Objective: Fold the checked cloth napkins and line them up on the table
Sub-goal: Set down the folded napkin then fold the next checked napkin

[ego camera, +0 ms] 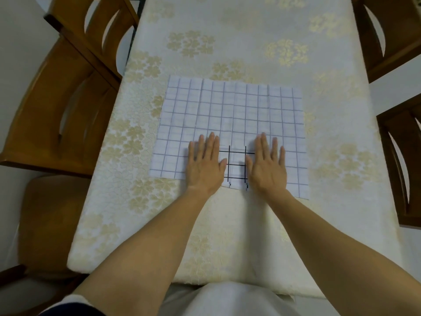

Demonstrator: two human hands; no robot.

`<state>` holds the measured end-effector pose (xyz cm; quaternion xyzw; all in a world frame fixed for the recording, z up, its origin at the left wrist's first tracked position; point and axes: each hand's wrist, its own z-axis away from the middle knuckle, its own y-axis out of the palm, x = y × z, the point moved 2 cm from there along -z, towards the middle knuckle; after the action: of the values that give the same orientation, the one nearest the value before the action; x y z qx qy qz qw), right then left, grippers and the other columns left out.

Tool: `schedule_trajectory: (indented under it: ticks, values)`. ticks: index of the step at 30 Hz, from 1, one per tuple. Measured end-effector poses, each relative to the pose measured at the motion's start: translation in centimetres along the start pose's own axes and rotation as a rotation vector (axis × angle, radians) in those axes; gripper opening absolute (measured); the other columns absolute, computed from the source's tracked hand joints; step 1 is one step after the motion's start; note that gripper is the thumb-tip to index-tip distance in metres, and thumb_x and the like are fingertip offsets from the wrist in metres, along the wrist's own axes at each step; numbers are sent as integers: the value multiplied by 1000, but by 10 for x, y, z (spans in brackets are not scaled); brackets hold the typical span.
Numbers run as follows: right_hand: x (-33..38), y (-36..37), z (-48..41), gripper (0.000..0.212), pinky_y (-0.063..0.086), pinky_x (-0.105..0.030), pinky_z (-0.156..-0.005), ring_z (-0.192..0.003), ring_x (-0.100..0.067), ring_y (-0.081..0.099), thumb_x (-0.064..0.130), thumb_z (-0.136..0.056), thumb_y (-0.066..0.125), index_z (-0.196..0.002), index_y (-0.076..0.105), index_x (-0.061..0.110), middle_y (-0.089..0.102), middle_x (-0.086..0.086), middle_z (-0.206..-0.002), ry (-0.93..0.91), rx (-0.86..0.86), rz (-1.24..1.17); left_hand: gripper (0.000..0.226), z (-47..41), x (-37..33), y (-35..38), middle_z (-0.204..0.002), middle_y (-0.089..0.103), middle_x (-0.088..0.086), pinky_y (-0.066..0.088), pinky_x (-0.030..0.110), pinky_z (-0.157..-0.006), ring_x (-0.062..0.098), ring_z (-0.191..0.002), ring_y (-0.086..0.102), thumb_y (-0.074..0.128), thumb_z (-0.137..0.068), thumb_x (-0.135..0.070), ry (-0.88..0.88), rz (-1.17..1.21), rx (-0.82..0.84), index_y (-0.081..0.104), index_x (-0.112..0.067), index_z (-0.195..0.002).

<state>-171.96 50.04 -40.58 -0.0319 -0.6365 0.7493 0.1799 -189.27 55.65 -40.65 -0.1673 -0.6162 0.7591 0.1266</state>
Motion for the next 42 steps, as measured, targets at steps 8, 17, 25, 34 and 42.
schedule_trajectory:
  ticks: [8,17,25,34,42]
  values:
    - [29,23,-3,61,-7,-43,-126,-154,-18,-19,47,-108,8,-161,-9,21,-14,4,-168,-206,118,-35,61,-10,-3,11,-168,-21,-5,-7,46,-127,16,-154,-21,10,-109,-45,117,23,94,-15,-23,-161]
    - [-20,11,-1,80,-5,-44,-126,-155,-23,-15,68,-101,14,-162,-5,19,-13,3,-169,-77,109,19,85,-9,11,3,-166,-29,-4,-9,53,-125,24,-153,-26,-3,-94,-73,63,11,192,-22,-22,-159]
    - [-33,-37,-45,39,35,-39,-93,-115,-31,45,45,-86,74,-110,60,18,60,-5,-116,6,-1,-152,51,-32,24,-27,-126,59,-3,22,39,-123,20,-129,48,77,-85,-47,145,361,-39,59,-20,-123]
    - [-33,-45,-38,21,50,-34,-81,-97,-21,59,34,-95,67,-106,70,17,61,-1,-100,-14,130,-341,35,-46,11,-51,-119,55,1,41,34,-99,22,-118,47,79,-85,-42,85,209,160,62,-24,-109]
    - [-9,-102,-5,17,44,-22,-62,-68,-9,56,27,-95,70,-89,61,13,62,2,-76,-9,-107,-1026,13,1,29,-116,-99,69,-9,49,11,-77,2,-92,62,78,-90,-25,-166,1054,-5,73,-19,-100]
